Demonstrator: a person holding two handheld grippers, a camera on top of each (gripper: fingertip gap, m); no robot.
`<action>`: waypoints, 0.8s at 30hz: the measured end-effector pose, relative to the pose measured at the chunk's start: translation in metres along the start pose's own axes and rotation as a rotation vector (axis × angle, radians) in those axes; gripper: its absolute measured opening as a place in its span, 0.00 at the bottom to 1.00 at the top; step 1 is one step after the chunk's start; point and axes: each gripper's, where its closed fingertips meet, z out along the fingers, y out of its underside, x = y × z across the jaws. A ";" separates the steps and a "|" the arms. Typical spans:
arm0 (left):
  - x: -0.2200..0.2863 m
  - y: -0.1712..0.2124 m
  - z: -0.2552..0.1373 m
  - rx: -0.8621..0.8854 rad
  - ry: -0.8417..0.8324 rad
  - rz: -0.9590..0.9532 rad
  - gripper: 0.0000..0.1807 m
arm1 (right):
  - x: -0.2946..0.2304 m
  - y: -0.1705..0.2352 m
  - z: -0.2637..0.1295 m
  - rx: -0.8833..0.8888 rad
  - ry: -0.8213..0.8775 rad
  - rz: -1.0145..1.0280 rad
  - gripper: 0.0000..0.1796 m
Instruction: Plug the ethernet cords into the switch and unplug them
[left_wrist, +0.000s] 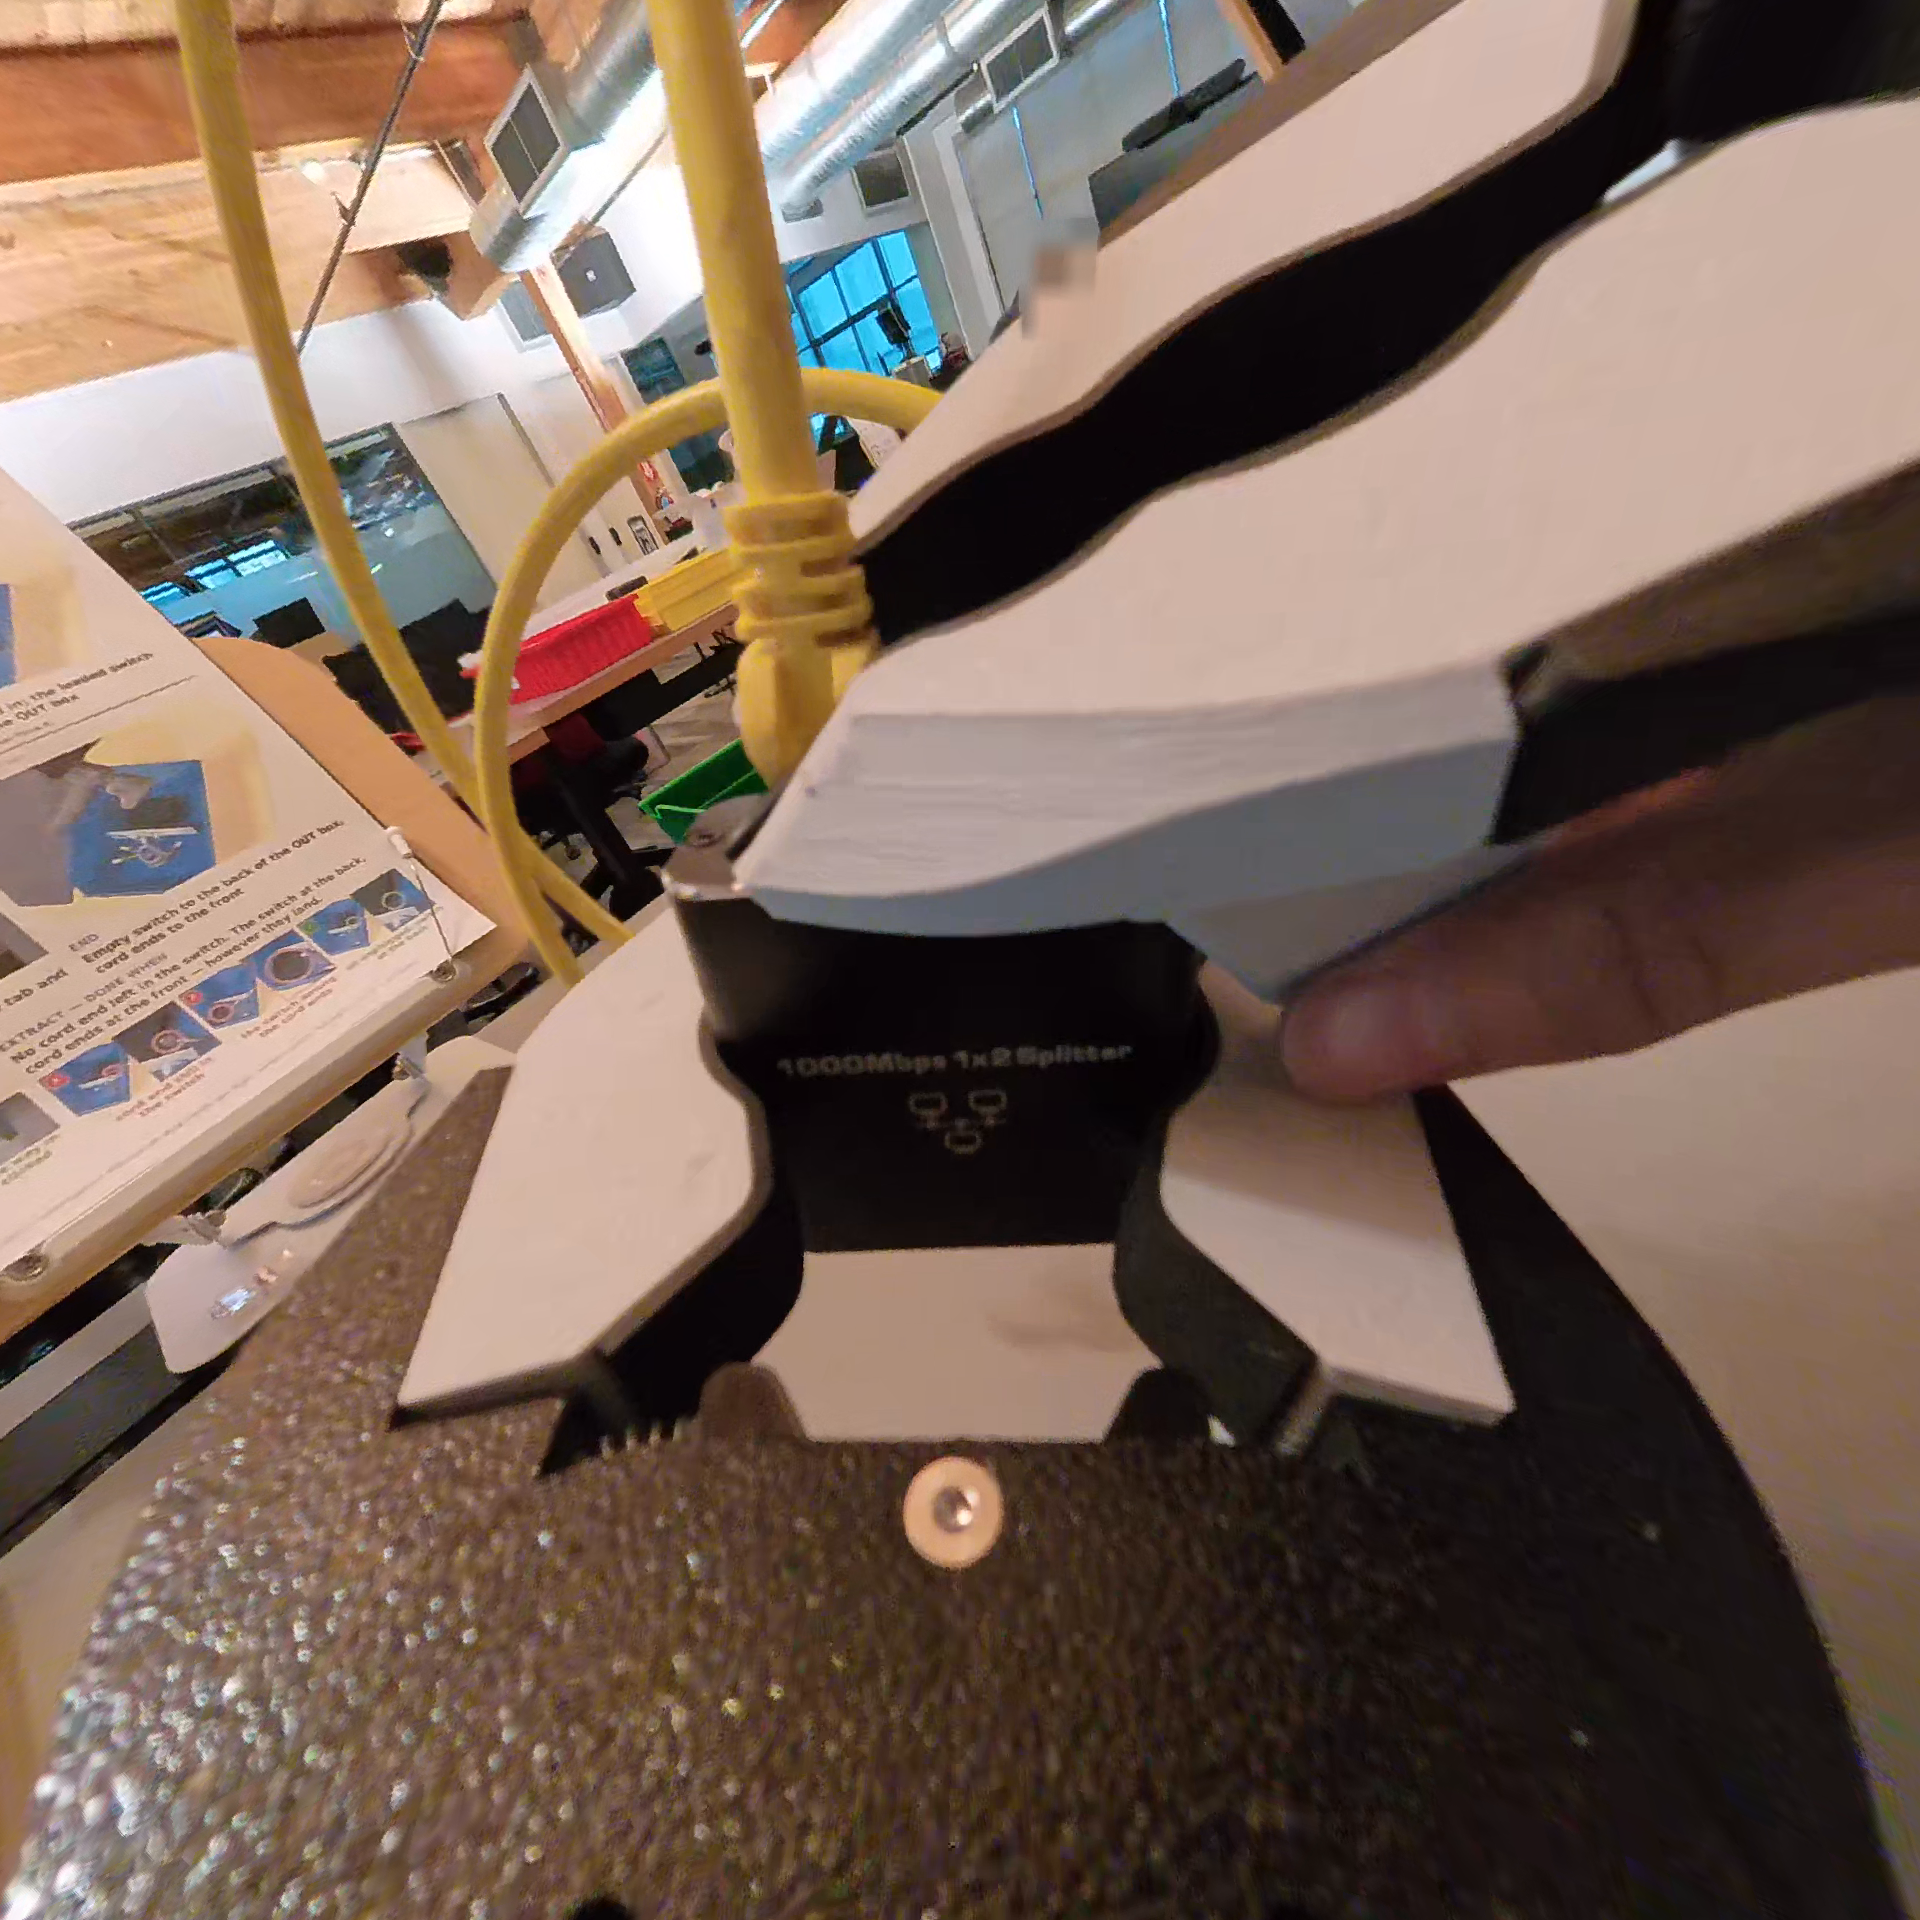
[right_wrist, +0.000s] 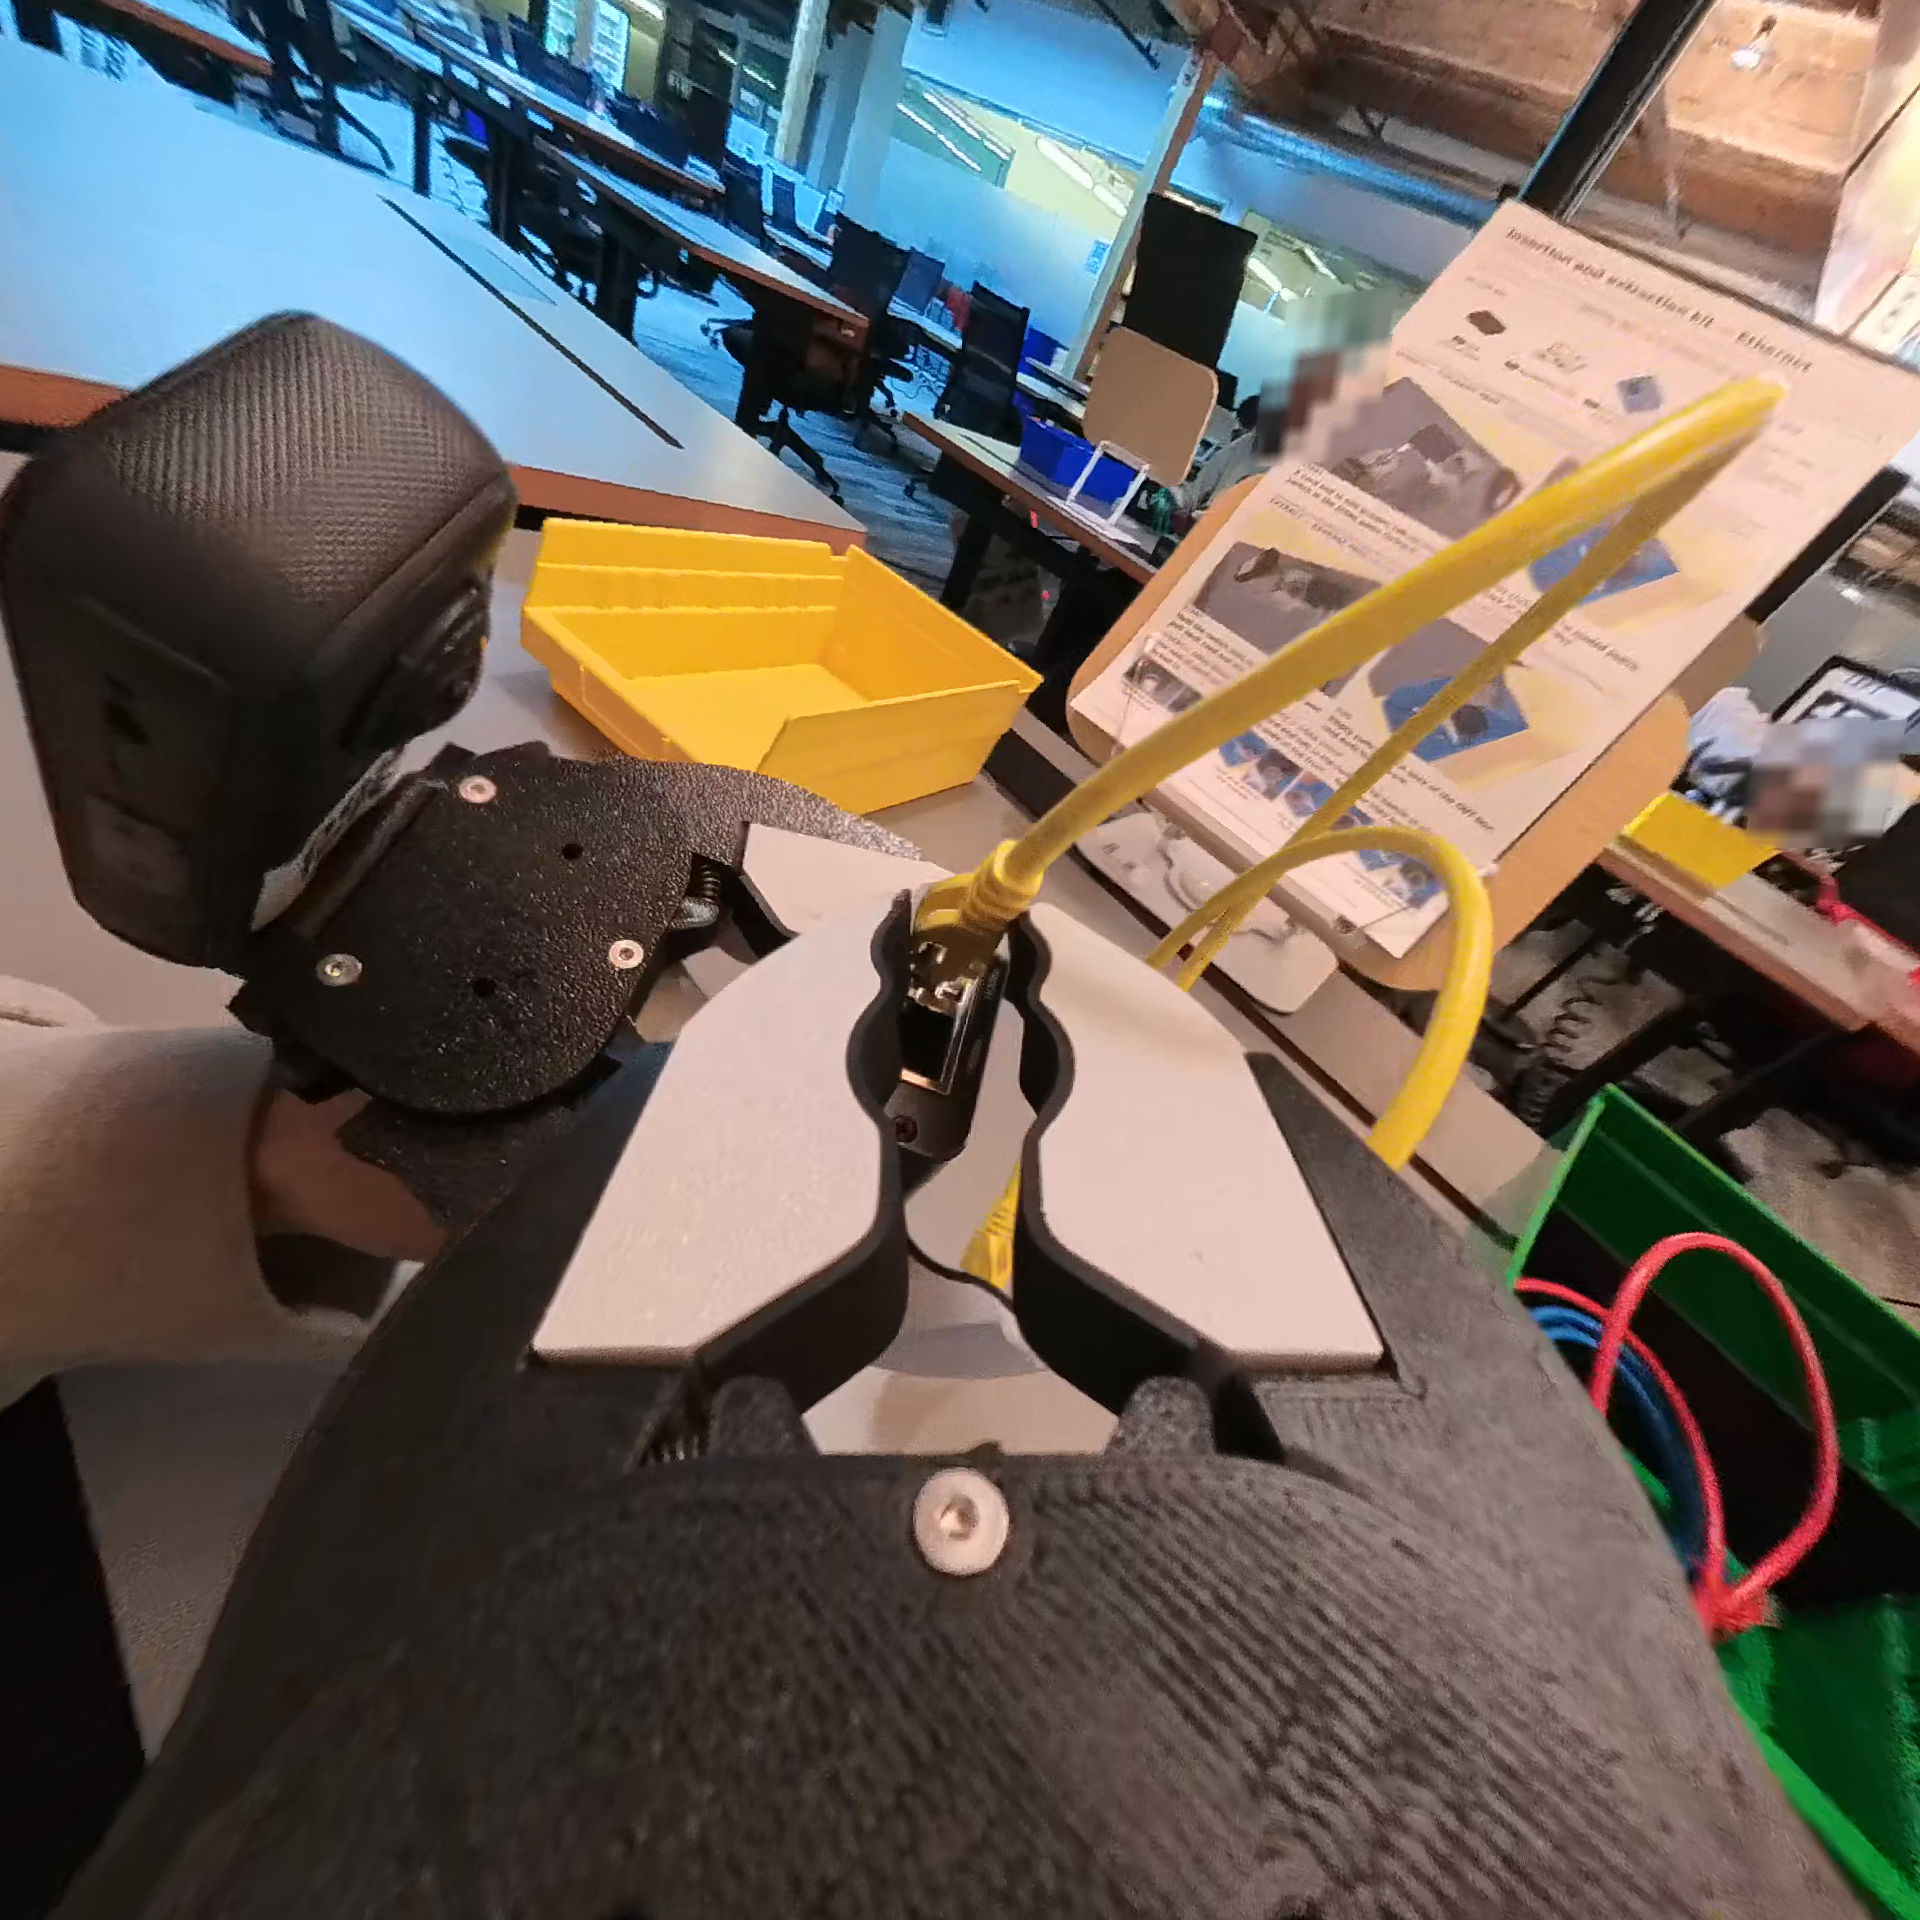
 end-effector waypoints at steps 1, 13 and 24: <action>0.000 0.000 0.000 0.000 0.002 0.003 0.42 | 0.000 0.000 0.000 -0.001 0.010 -0.014 0.11; 0.005 -0.015 -0.005 0.058 0.018 0.020 0.42 | -0.003 -0.012 -0.010 0.030 0.078 -0.117 0.12; 0.005 -0.026 -0.009 0.100 0.006 0.064 0.42 | -0.005 -0.021 -0.015 0.050 0.078 -0.113 0.11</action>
